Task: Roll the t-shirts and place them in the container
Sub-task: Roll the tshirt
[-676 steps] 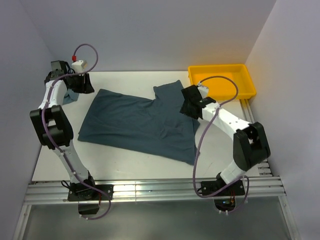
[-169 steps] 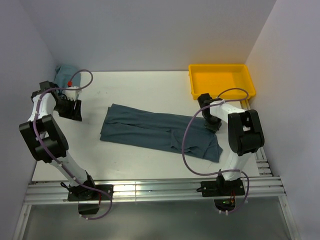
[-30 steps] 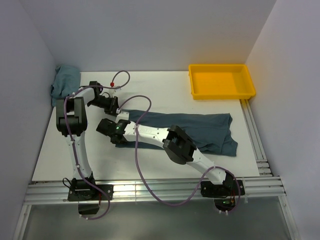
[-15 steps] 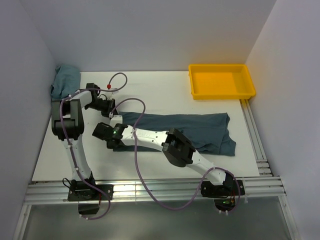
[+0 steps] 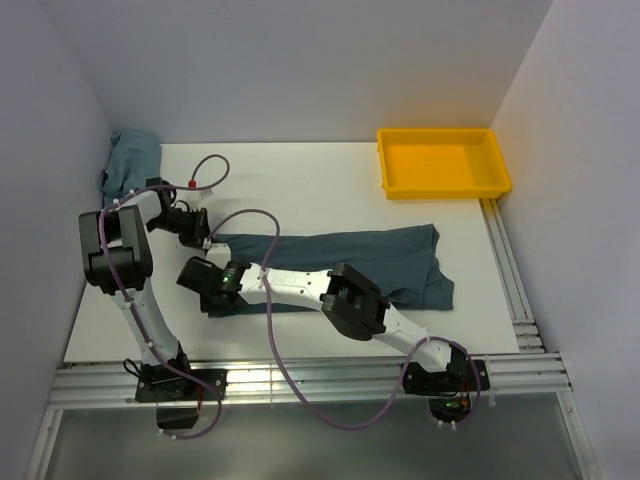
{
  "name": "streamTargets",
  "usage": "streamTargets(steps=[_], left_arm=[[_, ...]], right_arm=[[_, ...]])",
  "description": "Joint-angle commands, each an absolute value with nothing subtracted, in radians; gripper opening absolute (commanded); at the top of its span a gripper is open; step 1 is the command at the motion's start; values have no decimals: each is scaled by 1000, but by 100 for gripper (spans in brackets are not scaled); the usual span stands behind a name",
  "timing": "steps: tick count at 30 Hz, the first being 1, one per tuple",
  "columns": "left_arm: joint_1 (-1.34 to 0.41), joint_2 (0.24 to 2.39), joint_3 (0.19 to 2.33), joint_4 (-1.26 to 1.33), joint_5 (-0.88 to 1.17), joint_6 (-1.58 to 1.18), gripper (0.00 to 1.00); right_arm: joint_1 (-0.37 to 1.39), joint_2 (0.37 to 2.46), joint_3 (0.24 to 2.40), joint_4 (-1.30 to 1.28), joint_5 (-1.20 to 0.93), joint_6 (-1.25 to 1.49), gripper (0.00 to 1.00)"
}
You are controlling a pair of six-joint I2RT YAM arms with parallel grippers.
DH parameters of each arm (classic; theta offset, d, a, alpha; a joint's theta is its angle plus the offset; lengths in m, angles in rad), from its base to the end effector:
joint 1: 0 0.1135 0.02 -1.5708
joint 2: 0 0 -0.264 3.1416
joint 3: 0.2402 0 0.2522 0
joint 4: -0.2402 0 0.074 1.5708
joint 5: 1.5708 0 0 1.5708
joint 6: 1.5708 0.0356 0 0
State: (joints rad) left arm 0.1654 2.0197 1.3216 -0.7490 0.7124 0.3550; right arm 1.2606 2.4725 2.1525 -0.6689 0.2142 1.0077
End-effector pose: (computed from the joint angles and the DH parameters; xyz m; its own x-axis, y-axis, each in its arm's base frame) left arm 0.3720 0.0385 0.1397 -0.9334 0.1109 -0.3412 0.2980 0.7692 -0.5653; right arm 0.1715 0.5103 0.1663 -0.8928 -0.0784 -0.4436 -0.2620 0.8913 0.3700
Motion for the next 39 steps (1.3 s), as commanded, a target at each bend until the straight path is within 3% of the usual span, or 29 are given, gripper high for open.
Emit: streamTargets(steps=[1,9,20,39], left_arm=[[164,1959,1324,-730,638,387,0],[111,1922,1379,-753,551,347,1],[15,1918,1443,-745,428,259,10],[-172,1979,1522,-749,258,172,23]], right_arm=[[1261,2395,2090,-574,166,1011,8],[1224,2278,1967,-506,166,1005,8],[1197,2198,1862,-431,163,1012,8],[1164,2014,1484,-272,212,1092,7]])
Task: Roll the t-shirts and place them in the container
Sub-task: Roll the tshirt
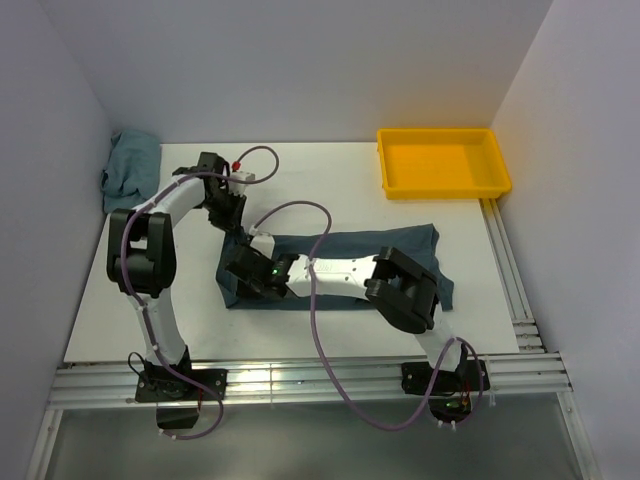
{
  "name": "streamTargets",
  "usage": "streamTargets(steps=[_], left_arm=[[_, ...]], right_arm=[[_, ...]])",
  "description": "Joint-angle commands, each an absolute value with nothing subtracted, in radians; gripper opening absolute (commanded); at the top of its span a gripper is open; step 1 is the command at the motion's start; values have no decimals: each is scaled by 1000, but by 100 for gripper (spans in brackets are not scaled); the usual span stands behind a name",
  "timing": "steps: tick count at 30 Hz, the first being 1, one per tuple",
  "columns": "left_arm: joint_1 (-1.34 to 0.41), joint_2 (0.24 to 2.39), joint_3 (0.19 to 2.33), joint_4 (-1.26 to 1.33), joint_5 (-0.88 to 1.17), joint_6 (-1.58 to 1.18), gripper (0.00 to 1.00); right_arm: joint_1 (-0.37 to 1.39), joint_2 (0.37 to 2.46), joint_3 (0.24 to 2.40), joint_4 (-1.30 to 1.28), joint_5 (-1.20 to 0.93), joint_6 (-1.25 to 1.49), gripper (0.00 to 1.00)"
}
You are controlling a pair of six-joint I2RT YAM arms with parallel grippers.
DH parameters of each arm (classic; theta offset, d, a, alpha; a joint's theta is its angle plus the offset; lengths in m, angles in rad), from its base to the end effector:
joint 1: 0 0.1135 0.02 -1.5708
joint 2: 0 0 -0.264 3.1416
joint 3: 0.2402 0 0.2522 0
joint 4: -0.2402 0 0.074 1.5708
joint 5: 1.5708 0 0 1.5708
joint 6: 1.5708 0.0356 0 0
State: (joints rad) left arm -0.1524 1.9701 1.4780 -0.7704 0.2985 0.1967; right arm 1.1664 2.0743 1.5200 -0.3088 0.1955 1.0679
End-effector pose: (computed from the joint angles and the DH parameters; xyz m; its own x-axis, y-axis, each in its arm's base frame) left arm 0.3934 -0.0710 0.1909 -0.8780 0.3239 -0.3524 0.4129 0.8849 -0.2155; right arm 0.1866 0.4184 0.1841 -0.8907 0.1032 -0.4427 -0.1487 0.8541 0.4985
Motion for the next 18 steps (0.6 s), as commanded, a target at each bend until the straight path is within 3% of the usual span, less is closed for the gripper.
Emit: streamTargets(steps=[1,8,18], left_arm=[[-175,1983,1525,-747,252,170,24],[-199,2020,1562,-761,204,169,32],[-206,1954,1656,-796,244,178,59]], right_arm=[[1163,2011,1474,-267,213,1097,6],[1161,1985,1365,-233,225,1127,6],[1155,1974,1295,-178,221,1161,6]])
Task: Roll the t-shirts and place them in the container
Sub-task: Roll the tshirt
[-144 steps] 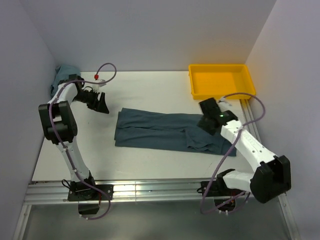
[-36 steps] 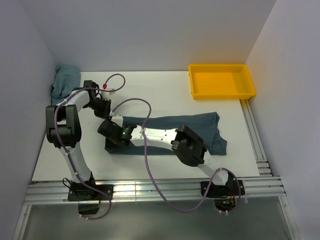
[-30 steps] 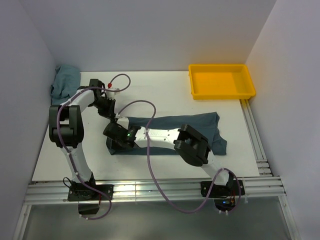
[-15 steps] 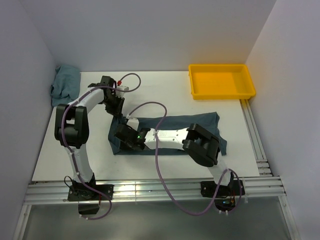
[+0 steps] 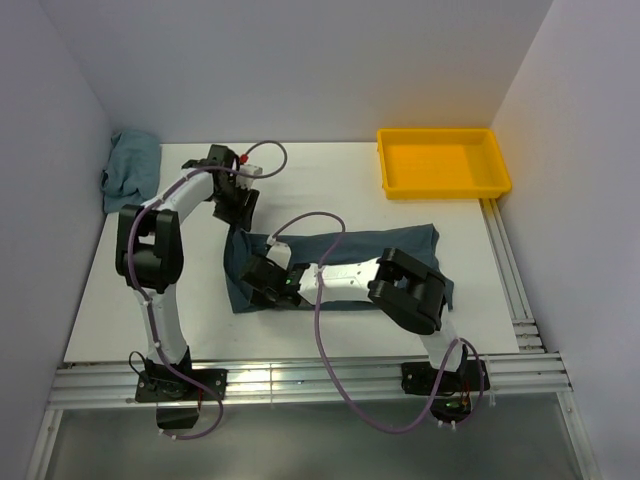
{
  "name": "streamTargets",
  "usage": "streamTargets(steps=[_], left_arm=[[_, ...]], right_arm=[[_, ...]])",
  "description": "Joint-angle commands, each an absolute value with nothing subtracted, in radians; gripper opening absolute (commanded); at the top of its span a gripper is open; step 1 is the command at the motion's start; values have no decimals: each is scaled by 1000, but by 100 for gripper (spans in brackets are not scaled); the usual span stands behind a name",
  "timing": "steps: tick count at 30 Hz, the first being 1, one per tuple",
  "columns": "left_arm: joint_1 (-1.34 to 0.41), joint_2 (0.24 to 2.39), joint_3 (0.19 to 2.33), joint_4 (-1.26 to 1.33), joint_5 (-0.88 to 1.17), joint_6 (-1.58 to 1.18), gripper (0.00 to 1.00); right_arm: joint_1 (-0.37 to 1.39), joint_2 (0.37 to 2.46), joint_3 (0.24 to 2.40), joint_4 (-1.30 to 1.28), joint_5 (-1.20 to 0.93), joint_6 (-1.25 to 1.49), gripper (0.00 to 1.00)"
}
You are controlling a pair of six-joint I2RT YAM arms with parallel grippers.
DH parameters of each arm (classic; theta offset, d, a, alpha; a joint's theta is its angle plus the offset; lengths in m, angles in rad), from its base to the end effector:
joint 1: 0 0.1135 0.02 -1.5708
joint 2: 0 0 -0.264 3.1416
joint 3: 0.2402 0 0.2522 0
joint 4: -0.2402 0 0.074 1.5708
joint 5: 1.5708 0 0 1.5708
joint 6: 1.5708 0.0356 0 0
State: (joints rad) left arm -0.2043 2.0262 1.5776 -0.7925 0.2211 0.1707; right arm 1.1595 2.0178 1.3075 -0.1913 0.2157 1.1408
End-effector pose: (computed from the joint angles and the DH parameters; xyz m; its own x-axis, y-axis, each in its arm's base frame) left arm 0.4078 -0.0925 0.1955 -0.8676 0.3490 -0.3543 0.4210 0.8947 -0.1495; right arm 0.1775 0.3878 0.1520 -0.8963 0.1659 -0.4112 -0.0661 0.8670 0.4939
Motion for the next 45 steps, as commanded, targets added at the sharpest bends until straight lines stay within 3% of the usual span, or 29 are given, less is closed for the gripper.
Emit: streamTargets(steps=[1,7,16,20,45], left_arm=[[-204,1941,1669,-802,244,179,60],[-152,1922,1726,-841,238,204,62],[-48,1901,1611,-847,328,281,63],[-3,1951,1614,-851,360,279,59],[-40,2016,1526,-850,430,396,57]], right_arm=[[1155,1976,1295,-175,218,1161,6],[1152,1988,1298,-164,209,1166,5],[1146,2005,1301,-149,193,1166,5],[1144,2005,1301,-146,190,1166,4],[1135,2003,1315,-164,190,1160,2]])
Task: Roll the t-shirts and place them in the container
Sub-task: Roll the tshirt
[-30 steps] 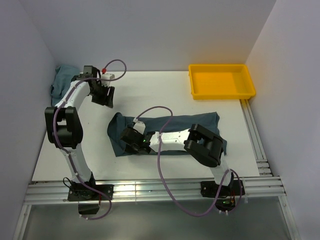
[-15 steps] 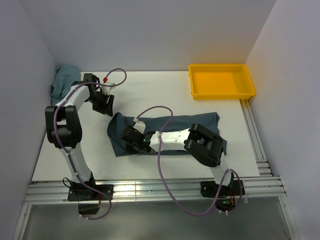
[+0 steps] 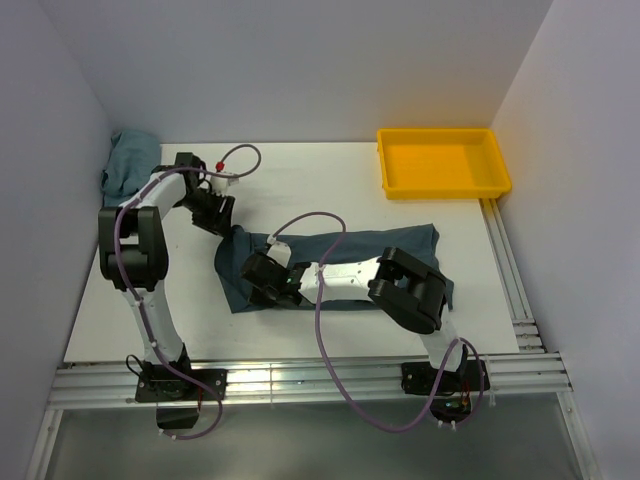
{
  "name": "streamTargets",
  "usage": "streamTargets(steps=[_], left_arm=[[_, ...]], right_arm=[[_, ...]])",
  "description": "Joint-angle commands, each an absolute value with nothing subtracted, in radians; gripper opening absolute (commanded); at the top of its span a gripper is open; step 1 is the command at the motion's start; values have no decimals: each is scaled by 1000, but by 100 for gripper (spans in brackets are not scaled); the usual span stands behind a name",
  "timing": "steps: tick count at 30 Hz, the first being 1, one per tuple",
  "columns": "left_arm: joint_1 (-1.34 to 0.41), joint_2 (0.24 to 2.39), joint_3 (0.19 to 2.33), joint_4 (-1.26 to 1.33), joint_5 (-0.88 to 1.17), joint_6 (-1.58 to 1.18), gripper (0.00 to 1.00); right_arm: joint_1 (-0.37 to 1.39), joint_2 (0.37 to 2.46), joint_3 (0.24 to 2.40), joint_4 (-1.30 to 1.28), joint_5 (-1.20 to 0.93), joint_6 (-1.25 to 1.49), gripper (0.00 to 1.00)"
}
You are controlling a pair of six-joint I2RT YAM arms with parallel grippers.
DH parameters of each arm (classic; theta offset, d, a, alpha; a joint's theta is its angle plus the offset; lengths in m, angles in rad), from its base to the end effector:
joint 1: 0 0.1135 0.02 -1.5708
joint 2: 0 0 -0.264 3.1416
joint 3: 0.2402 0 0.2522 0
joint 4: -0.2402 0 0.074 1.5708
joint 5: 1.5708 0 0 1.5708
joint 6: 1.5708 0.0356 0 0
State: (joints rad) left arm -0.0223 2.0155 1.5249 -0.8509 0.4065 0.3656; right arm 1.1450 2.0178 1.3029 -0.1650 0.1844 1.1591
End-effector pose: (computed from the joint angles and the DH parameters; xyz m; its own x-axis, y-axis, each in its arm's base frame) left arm 0.4017 -0.0230 0.1854 -0.8698 0.3479 -0.3499 0.4511 0.8479 -0.2783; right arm 0.1827 0.3870 0.1523 -0.9036 0.1888 -0.3845 -0.0472 0.8483 0.5274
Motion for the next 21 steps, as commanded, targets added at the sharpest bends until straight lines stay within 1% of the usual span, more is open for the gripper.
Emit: streamTargets(steps=[1,4,6,7,8,10,11,12,16,18,21], left_arm=[[-43,2016,1523,-845,426,393,56],[-49,2011,1513,-818,396,371,52],[-52,2017,1514,-818,385,364,42],[-57,2019,1517,-821,379,362,35],[-60,2019,1519,-827,377,359,24],[-66,2011,1522,-830,370,353,12],[-71,2010,1525,-833,365,341,2],[-75,2002,1528,-834,364,336,0],[-100,1997,1560,-865,347,301,0],[-110,1994,1568,-879,338,278,0],[-129,2002,1595,-914,311,252,0]], right_arm=[[1137,2003,1316,-166,189,1158,2],[1135,2005,1316,-163,187,1160,2],[1135,2006,1316,-166,187,1158,2],[1135,2005,1313,-166,192,1160,2],[1135,2002,1312,-163,195,1160,2],[1135,1999,1305,-161,201,1157,2],[1135,1996,1304,-163,206,1152,2],[1137,1994,1304,-166,209,1151,2],[1141,1991,1319,-190,239,1128,5],[1144,1991,1328,-213,256,1117,9],[1150,1988,1342,-238,276,1112,10]])
